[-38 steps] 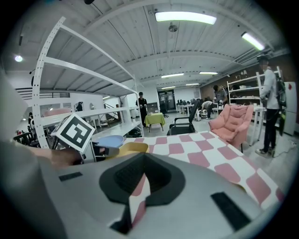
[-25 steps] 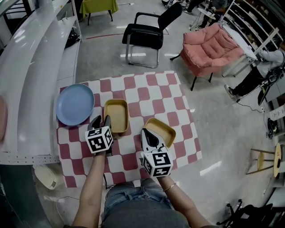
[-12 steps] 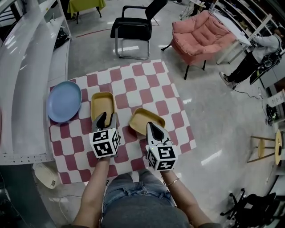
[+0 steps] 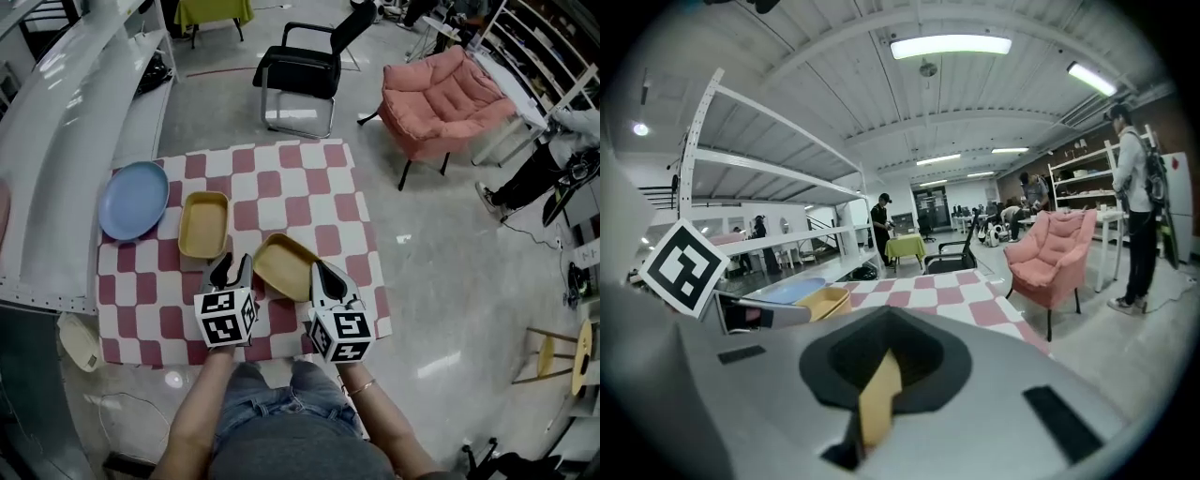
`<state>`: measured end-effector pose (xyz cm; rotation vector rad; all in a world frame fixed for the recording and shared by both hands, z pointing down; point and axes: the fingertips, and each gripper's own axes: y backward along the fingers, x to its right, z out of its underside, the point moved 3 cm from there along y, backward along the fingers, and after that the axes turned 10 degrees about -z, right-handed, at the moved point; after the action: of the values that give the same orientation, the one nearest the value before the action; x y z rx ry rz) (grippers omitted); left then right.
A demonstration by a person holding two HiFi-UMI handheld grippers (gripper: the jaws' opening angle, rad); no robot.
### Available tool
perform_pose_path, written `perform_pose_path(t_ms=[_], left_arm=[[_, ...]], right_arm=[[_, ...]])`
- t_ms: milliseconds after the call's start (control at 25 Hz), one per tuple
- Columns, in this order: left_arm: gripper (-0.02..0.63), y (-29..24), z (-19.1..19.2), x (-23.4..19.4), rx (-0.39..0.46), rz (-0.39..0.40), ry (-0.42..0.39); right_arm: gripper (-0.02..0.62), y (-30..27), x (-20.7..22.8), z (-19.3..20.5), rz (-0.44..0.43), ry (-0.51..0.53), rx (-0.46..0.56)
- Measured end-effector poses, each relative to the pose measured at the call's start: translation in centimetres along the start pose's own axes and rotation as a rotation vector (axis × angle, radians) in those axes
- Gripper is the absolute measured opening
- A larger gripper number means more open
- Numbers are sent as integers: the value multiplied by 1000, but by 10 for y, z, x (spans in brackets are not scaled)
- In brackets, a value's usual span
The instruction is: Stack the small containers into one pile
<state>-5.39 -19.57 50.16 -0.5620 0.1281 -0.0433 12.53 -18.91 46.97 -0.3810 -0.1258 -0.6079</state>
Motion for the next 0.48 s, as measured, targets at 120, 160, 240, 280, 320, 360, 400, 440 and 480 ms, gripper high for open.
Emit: perform_pose_path(t_ms=[120, 160, 240, 280, 320, 360, 400, 440, 480], left_arm=[[149, 6, 11, 6, -1, -64, 61], [149, 8, 15, 8, -4, -87, 82], [150, 14, 24, 17, -11, -126, 129], [150, 17, 29, 22, -15, -142, 152], [150, 20, 34, 27, -18, -157, 171], [150, 23, 39, 32, -20, -170, 186], [150, 25, 43, 35, -23, -184, 200], [150, 26, 47, 38, -25, -197, 215], [150, 27, 49, 41, -27, -208, 231]], right_arm=[[9, 4, 11, 4, -66, 2, -8], [9, 6, 15, 6, -88, 4, -11], [9, 12, 25, 9, -125, 9, -19], [9, 16, 30, 10, -140, 11, -22], [9, 19, 34, 11, -153, 12, -24], [9, 21, 37, 12, -166, 13, -25], [9, 23, 40, 13, -179, 14, -25], [9, 25, 41, 13, -192, 16, -25], [9, 26, 42, 12, -203, 20, -27]])
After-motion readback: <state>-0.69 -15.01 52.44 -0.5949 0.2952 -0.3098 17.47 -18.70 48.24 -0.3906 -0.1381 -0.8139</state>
